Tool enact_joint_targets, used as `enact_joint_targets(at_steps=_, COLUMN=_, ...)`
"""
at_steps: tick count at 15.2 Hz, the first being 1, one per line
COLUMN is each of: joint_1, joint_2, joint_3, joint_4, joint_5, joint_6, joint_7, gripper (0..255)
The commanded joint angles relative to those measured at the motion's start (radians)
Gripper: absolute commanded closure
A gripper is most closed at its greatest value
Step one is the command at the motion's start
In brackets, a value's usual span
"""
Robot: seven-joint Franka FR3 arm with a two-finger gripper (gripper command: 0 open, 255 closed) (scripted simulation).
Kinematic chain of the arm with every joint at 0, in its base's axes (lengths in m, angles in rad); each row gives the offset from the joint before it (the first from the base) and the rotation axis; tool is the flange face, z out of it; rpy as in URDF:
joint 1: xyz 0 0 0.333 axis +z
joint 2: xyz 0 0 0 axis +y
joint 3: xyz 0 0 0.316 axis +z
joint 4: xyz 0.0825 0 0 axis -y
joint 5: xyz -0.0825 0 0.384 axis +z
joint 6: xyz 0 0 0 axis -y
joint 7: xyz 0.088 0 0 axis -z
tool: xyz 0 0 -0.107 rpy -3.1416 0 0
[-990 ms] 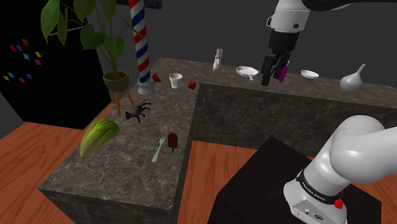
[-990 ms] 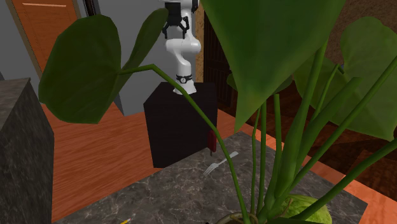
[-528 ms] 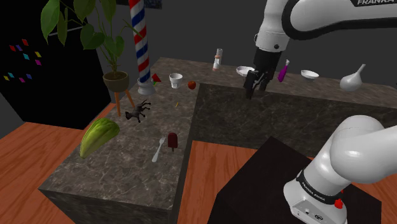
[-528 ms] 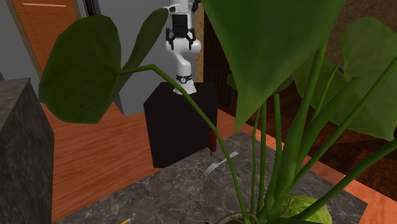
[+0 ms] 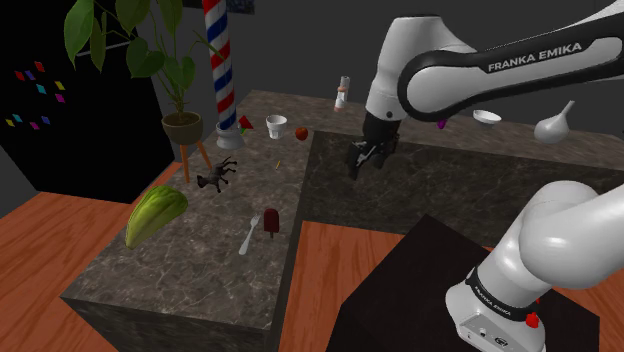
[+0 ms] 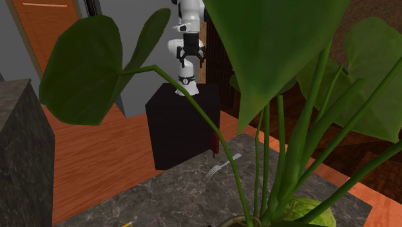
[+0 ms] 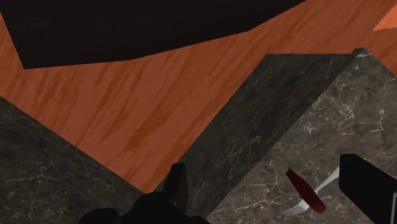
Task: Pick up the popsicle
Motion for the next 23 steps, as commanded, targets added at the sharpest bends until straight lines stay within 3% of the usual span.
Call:
enact_joint_targets(at_steps=1, joint_1=-0.002, joint_2=0.058, joint_3=0.026, joint_4=-0.016, joint_5=0.007, joint_6=0.1, joint_7=0.04, gripper=0)
enact_joint_targets(at_steps=6, joint_1=-0.02, joint_2=0.242, joint_3=0.102, joint_4=-0.006, joint_5=-0.007, joint_6=0.327, joint_7=0.163, gripper=0)
enact_joint_targets(at_steps=10, joint_1=-0.054, joint_2=0.412, joint_3=0.164, joint_4=0.038, joint_5=-0.083, joint_6=0.489, joint_7=0.298, gripper=0)
enact_joint_targets(at_steps=13, joint_1=-0.083, joint_2=0.547, joint_3=0.197, joint_4=0.091, joint_5=-0.207, joint_6=0.59, joint_7=0.444, gripper=0)
enact_joint_targets(at_steps=16, joint_1=-0.078, joint_2=0.684, joint_3=0.184, joint_4=0.165, joint_5=-0.384, joint_6=0.663, joint_7=0.627, gripper=0)
enact_joint_targets(at_steps=19, joint_1=-0.021, joint_2=0.814, joint_3=0.119, joint_4=0.258, joint_5=-0.55, joint_6=0.711, joint_7=0.802, gripper=0)
enact_joint_targets(at_steps=23, joint_1=0.086, joint_2=0.972, joint_3=0.008, joint_4=0.399, joint_5=-0.688, joint_6=0.754, joint_7=0.975, gripper=0)
